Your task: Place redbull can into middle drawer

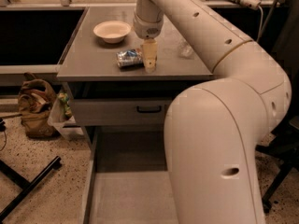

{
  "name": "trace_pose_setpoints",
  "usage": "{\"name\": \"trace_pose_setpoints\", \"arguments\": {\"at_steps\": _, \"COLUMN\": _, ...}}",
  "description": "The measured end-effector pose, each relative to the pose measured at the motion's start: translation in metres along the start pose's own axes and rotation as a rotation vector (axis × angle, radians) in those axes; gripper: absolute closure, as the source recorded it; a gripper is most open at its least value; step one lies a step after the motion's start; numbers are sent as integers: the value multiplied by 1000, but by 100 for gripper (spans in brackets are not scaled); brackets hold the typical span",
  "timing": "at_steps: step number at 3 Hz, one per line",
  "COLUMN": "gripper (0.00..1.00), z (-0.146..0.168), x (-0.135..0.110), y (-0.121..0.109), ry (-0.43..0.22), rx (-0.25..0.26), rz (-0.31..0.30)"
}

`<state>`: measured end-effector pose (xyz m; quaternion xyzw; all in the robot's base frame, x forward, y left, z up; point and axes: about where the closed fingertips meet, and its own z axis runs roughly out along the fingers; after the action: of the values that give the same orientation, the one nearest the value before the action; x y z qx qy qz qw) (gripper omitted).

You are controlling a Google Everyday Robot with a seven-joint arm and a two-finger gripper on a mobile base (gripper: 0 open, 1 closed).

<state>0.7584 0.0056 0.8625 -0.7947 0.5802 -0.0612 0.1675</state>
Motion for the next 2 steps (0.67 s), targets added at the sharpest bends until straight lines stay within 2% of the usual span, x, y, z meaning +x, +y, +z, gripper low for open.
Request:
{"name": "trace_pose_setpoints", "arguments": {"at_steps": 1, "gripper": 0, "z": 8, "x": -1, "y": 1, "ry": 12, "rx": -36, "rz": -12}}
{"name": "trace_pose_setpoints", "arguments": {"at_steps": 2, "gripper": 17, "z": 9, "x": 0, "y": 1, "ry": 13, "rx": -38, "rz": -12}}
